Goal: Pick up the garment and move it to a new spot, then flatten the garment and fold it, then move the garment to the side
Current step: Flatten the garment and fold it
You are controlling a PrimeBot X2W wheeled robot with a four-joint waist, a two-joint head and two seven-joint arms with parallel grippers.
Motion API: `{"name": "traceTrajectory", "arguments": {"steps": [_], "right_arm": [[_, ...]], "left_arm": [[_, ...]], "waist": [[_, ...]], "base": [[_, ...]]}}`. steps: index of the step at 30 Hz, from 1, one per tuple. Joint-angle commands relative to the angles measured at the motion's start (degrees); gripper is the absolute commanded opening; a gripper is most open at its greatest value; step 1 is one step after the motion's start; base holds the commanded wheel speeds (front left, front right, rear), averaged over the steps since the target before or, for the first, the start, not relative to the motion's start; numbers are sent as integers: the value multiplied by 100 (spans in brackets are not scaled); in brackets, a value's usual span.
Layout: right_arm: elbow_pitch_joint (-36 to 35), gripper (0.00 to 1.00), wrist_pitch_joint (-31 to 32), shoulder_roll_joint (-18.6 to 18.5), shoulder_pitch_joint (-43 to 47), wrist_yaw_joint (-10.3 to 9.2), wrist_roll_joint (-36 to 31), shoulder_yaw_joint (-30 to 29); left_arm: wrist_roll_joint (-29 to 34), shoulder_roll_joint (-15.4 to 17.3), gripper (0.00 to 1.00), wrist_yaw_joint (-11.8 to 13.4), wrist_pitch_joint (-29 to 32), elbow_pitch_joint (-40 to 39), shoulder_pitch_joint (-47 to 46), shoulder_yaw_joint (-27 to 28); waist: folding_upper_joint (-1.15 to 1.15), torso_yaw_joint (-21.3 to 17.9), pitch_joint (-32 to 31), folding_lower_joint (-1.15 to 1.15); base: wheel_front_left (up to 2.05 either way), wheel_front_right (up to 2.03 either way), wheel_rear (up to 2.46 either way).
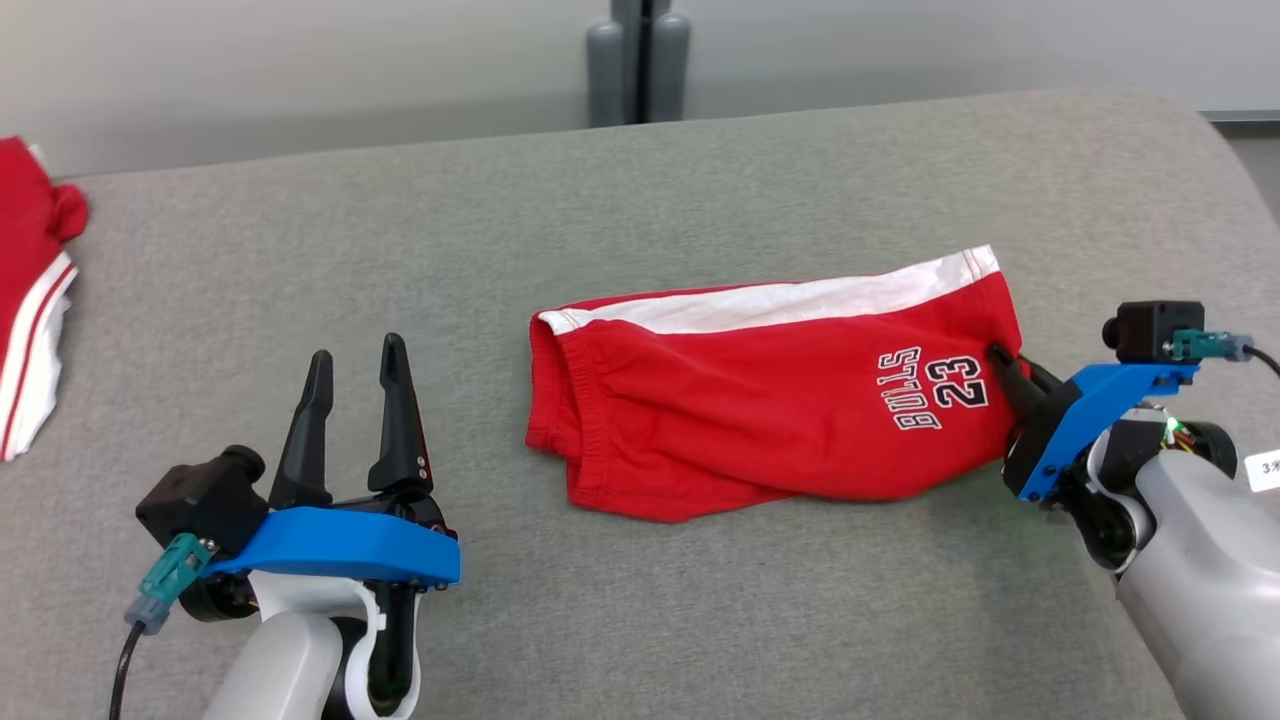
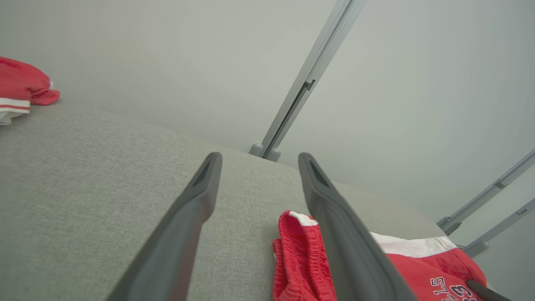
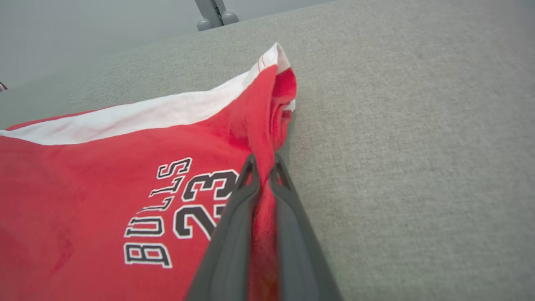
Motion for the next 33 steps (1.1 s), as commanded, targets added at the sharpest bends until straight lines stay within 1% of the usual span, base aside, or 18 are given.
{"name": "traceTrajectory", "arguments": {"steps": [1,5,8,15,25,28,33], "right_arm": [[-6,0,-91,73,151,1,31,-45],[18,0,-166,126,189,1,20,-81],[64,0,-214,124,151,1,-21,-111],[-105,0,-311,218,-77,1,-206,-30],[-761,0,1,739,-294,1,-420,416],[-783,0,127,904,-265,1,-458,532],[-541,0,335,1142,-239,1,-631,761]], "left_arm": [[21,28,100,38,23,17,38,-23],[-2,34,100,47,43,24,50,-27],[-15,48,100,34,61,51,54,-36],[-120,-77,100,10,-6,140,110,-26],[-209,-250,100,-105,-134,297,186,-62],[-230,-288,100,-140,-143,324,186,-70],[-222,-303,100,-163,-179,341,170,-77]], "waist": [[-1,-195,-121,0],[-1,-231,-119,0],[-1,-187,-137,0],[-1,125,-306,0],[-1,739,-570,0],[-1,937,-567,0],[-1,1184,-477,0]], "base": [[0,0,0],[0,0,0],[0,0,0],[0,0,0],[0,0,0],[0,0,0],[0,0,0]]}}
